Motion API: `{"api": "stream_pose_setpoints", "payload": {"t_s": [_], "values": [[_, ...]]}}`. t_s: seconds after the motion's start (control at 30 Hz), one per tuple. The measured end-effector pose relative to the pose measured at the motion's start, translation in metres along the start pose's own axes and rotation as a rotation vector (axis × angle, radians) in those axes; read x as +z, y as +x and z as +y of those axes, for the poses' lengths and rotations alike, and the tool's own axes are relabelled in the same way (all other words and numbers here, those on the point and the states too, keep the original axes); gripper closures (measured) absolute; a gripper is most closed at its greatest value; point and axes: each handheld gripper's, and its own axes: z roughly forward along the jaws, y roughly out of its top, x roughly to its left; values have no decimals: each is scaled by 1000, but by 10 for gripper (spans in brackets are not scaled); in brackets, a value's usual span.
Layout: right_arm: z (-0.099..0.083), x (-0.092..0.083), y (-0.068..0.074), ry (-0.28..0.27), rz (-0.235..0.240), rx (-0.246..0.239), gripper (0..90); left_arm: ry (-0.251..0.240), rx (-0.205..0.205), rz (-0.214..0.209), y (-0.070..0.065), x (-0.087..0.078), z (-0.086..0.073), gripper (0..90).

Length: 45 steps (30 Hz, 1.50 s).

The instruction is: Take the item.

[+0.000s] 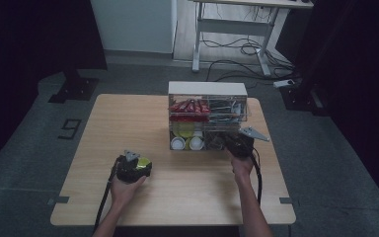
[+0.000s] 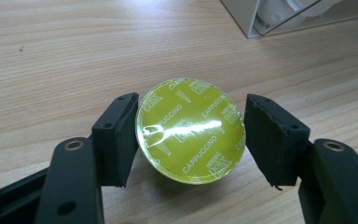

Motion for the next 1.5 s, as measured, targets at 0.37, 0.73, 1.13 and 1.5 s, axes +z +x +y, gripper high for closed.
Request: {"api": "stream_pose_setpoints", "payload": {"t_s": [0.37, 0.73, 1.13, 1.5], "values": [[0, 0, 0, -1, 2, 0, 889, -68, -23, -14, 4, -18, 4, 281], [0, 0, 0, 4, 1, 1, 889, -74, -20, -10, 18, -35, -10, 274], [-1, -1, 0, 7, -1, -2, 889, -98, 0, -26, 22, -55, -24, 278], [1, -7, -3, -3, 3, 2, 889, -72, -13, -44, 21, -51, -33, 284]]}}
